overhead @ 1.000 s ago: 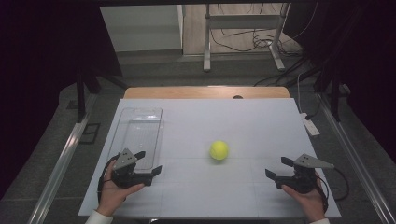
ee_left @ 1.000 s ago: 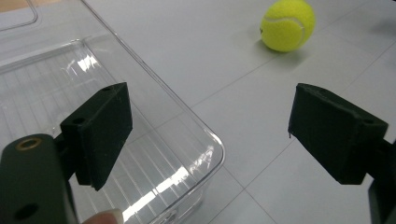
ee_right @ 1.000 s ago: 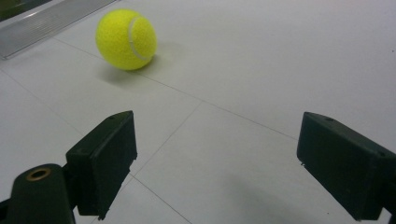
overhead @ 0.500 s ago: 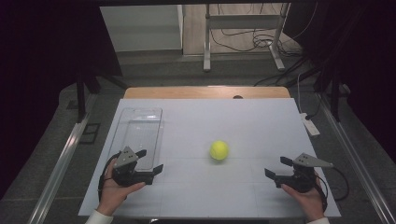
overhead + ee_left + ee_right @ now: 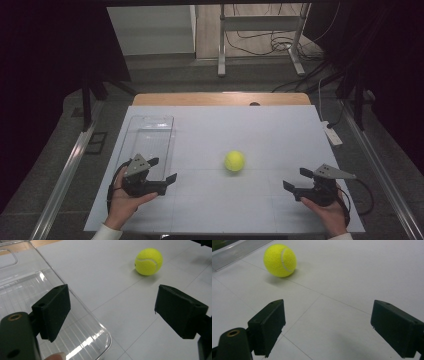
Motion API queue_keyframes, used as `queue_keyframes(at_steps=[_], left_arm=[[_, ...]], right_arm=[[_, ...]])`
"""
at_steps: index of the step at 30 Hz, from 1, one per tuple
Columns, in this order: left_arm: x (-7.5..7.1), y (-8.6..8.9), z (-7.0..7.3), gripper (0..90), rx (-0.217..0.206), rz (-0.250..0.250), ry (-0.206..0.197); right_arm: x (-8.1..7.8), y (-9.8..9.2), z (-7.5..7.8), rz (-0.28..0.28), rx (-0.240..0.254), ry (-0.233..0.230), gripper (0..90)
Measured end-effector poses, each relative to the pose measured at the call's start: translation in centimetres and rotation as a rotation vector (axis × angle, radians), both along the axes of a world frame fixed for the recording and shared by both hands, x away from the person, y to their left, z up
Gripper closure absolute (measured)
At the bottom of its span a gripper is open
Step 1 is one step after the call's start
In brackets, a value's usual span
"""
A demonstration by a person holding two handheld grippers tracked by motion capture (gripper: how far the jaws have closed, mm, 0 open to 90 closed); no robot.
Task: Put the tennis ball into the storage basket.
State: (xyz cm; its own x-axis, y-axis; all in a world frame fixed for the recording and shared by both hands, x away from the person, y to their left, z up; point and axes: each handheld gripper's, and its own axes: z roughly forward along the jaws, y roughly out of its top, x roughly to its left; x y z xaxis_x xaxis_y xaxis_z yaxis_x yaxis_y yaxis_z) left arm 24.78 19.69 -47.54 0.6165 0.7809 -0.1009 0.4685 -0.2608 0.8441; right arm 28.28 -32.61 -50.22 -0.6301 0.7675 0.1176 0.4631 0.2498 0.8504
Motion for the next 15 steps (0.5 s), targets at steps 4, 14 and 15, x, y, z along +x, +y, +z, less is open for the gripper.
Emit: queue_keyframes(at_steps=[4,14,15], left_arm=[[0.2,-0.4,0.1,13.6,0.005,-0.007,0.001],[0.5,-1.1,0.6,13.6,0.010,-0.024,-0.002],[0.7,-1.3,0.7,13.5,0.011,-0.026,-0.001]], right_arm=[[0.0,0.0,0.0,0.001,0.000,0.000,12.8],[0.0,0.0,0.0,0.003,-0.001,0.001,12.8],[0.0,0.0,0.0,0.003,-0.001,0.001,12.8]])
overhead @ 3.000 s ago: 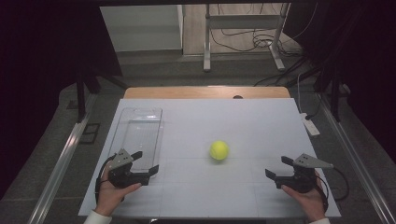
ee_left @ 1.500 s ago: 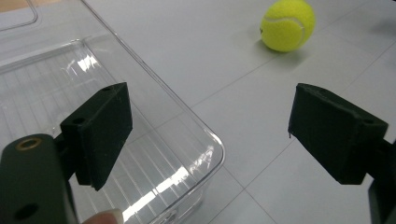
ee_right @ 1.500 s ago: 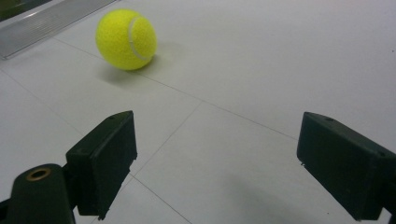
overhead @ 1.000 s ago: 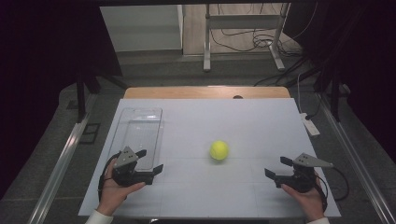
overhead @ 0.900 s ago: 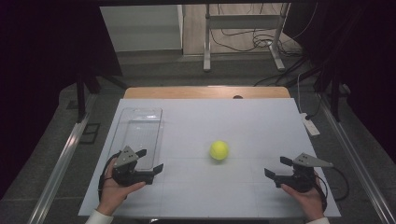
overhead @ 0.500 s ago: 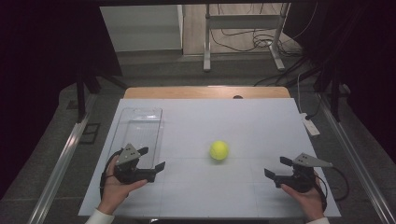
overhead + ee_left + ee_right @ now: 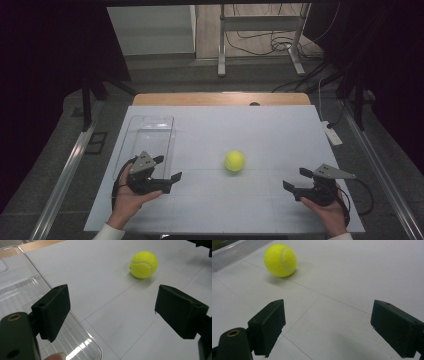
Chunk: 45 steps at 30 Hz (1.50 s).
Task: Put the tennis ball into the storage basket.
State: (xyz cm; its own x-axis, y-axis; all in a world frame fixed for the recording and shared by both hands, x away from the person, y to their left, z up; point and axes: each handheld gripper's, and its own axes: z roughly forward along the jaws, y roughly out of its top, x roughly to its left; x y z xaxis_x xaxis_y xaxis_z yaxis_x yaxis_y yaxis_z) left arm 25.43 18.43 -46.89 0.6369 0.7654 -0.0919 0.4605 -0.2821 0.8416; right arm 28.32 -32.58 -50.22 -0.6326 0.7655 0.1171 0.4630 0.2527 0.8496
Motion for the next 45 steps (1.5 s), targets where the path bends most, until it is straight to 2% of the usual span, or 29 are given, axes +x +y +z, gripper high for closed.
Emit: queue_keyframes(at_steps=[32,45], left_arm=[[1.3,-2.2,0.4,13.2,0.023,-0.052,0.030],[2.3,-3.8,0.6,12.9,0.031,-0.089,0.038]], right_arm=[[0.1,0.0,0.0,-0.002,-0.004,0.002,12.8],[0.1,0.0,0.0,-0.002,-0.002,0.003,12.8]])
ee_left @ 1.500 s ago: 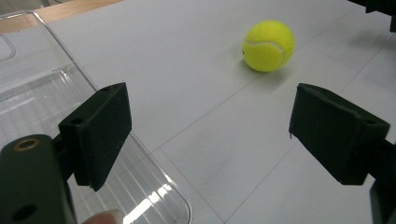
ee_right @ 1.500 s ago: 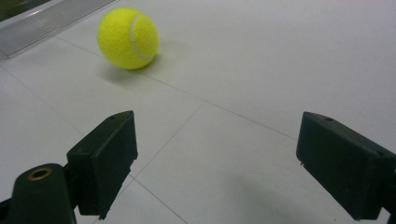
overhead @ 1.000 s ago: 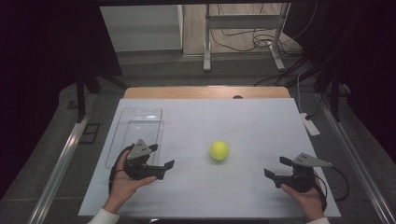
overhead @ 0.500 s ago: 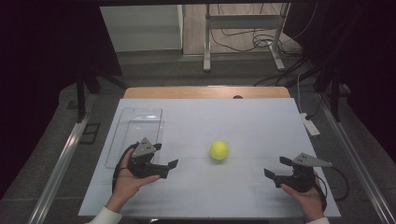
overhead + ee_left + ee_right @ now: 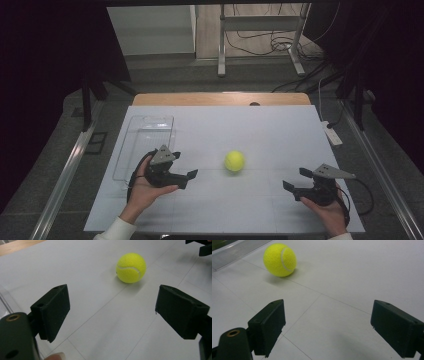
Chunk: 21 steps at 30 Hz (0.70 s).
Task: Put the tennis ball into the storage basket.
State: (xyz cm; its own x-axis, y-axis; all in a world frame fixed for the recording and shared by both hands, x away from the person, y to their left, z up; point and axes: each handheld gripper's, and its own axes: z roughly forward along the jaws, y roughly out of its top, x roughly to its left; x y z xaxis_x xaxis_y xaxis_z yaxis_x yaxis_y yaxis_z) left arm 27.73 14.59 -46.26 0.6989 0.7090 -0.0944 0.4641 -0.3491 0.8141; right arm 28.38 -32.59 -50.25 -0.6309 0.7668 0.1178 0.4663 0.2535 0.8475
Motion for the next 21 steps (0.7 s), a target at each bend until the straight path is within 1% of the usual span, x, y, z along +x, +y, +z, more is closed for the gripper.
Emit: queue_keyframes(at_steps=[8,10,15,21], left_arm=[[0.4,-0.5,0.1,12.7,-0.006,-0.011,0.005],[0.6,-0.8,0.2,12.7,-0.008,-0.019,0.008],[1.0,-1.7,0.3,12.5,0.003,-0.038,0.013],[1.2,-2.3,0.5,12.5,0.002,-0.050,0.014]], right_arm=[[0.0,0.0,0.0,-0.001,0.001,-0.001,12.8],[0.0,0.0,0.0,-0.003,0.001,0.000,12.8],[0.0,0.1,0.0,-0.002,-0.002,-0.001,12.8],[0.0,0.0,0.0,-0.001,0.001,-0.001,12.8]])
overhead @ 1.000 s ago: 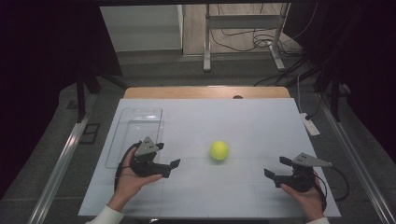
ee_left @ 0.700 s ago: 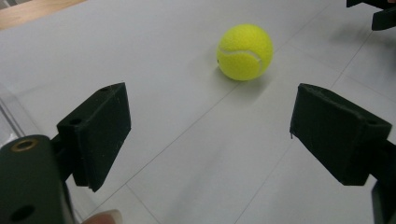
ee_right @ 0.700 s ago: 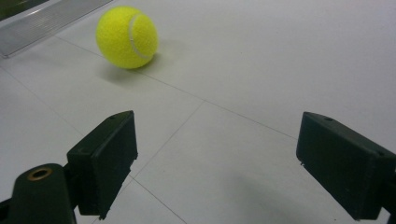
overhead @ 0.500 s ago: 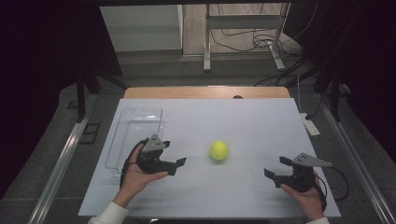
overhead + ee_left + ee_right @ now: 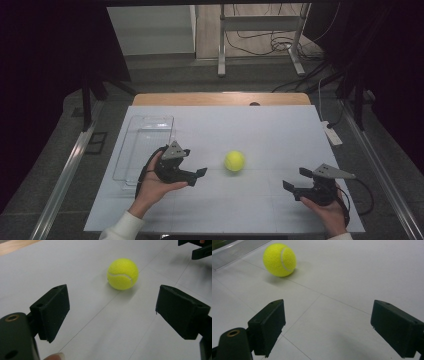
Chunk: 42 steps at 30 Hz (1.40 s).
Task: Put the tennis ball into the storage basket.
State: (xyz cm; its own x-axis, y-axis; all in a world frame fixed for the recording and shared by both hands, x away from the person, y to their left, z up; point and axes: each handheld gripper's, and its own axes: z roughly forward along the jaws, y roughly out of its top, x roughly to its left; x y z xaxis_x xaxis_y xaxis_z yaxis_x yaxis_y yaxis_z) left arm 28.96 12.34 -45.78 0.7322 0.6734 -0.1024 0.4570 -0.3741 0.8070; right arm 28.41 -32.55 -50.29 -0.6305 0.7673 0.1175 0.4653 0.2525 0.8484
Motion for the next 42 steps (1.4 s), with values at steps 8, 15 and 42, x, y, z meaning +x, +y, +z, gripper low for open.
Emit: queue_keyframes(at_steps=[8,15,42], left_arm=[[0.5,-1.0,-0.2,12.4,0.014,-0.020,0.007],[0.8,-1.5,-0.1,12.4,0.012,-0.029,0.009],[2.0,-3.6,-0.1,12.1,0.027,-0.067,0.024]], right_arm=[[0.0,0.0,0.0,0.001,-0.001,0.003,12.8],[0.0,0.0,-0.1,0.002,-0.003,0.003,12.8],[0.1,0.0,-0.1,0.004,-0.010,0.004,12.9]])
